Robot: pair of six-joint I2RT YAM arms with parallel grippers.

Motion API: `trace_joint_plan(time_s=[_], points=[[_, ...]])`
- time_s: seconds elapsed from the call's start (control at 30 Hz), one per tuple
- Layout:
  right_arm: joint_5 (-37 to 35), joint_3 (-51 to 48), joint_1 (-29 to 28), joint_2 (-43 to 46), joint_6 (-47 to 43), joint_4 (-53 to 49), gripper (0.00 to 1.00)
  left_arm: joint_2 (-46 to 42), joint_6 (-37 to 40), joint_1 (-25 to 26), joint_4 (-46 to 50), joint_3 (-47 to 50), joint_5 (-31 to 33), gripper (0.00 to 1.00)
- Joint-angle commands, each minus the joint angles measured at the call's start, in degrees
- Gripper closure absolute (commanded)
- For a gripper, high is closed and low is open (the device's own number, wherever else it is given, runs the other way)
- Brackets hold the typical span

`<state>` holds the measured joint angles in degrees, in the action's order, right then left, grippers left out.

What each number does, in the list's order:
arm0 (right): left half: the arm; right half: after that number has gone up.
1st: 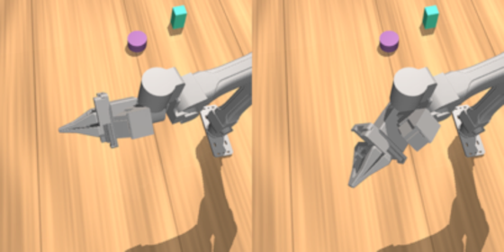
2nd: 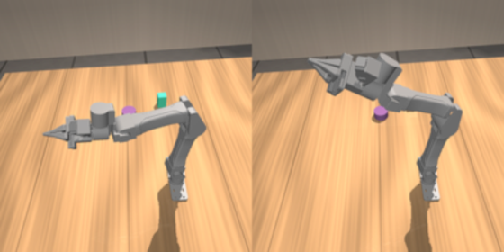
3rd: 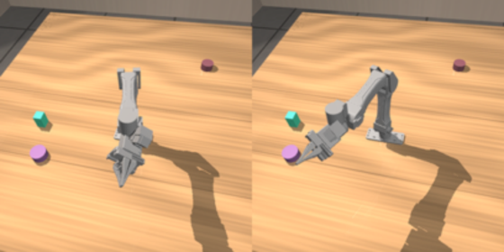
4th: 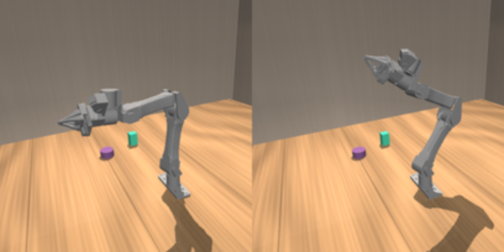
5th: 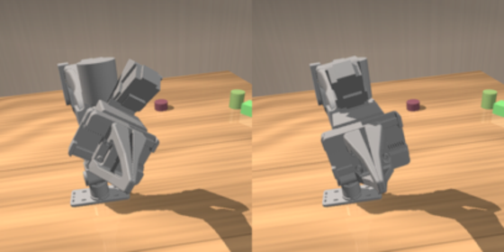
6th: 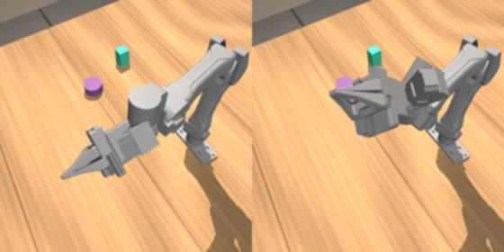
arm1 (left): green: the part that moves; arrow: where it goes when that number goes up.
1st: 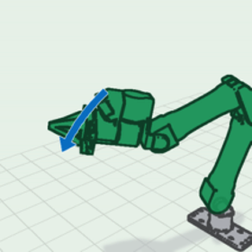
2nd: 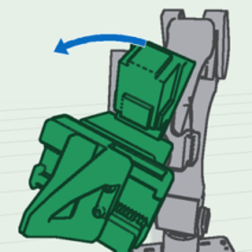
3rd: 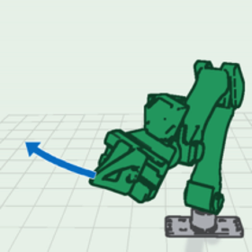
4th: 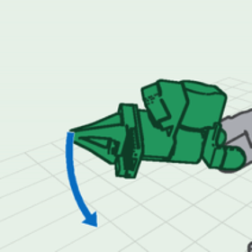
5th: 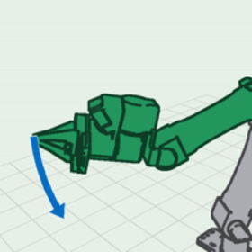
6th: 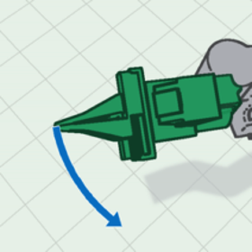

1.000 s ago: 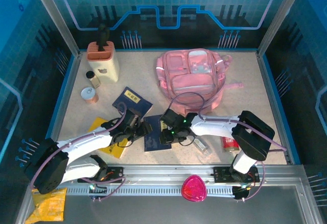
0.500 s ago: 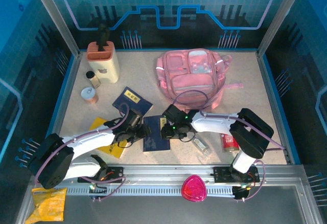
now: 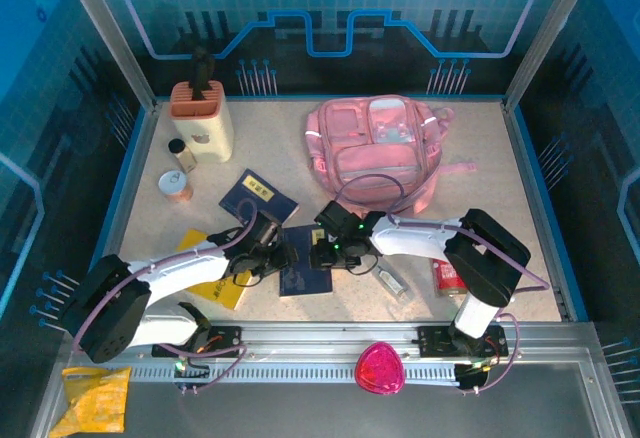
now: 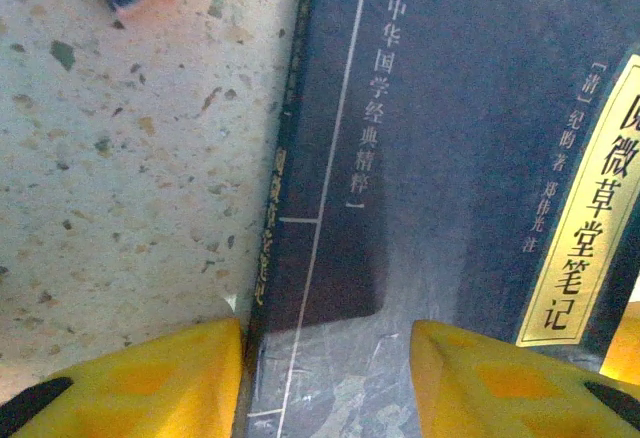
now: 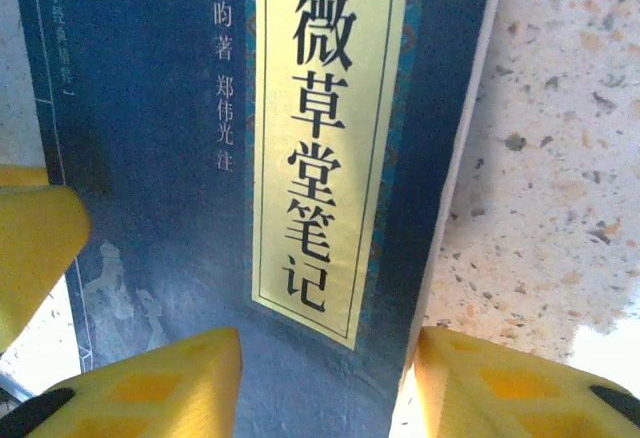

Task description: Pack the student bag

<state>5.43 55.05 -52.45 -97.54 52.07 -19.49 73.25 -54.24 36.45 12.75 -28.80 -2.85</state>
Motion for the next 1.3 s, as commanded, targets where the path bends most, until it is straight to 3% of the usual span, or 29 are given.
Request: trace_joint_plan(time_s=[0.0,0.4,0.53,0.63,0.93,1.27], points=[[0.9,1.9,0.4,2.7,-1.1,-1.0,0.5,0.6,1.4,0.4,0.0,-1.4,-1.4,0.52],[9.2,-0.4,3.4,7.2,2.0,3.1,0.55,1.3,1.7,0.7,-0.1,-2.0,-2.1,0.52],[5.6,-0.1,3.6,7.1,0.9,-1.8,0.55,1.8,1.9,0.8,0.3,-2.3,-2.2,0.52],[1.4,-0.9,3.7,6.6,-0.3,-4.0,0.49,1.6,1.9,1.0,0.2,-2.2,-2.2,0.52],[0.0,-0.1,3.4,-0.3,-0.8,-4.4,0.37,1.1,-0.3,2.5,-1.4,-1.9,-3.0,0.52],[3.5,0.7,1.2,-0.8,0.2,0.4,0.48,0.9,0.1,2.5,-0.2,-2.7,-1.9,0.52]])
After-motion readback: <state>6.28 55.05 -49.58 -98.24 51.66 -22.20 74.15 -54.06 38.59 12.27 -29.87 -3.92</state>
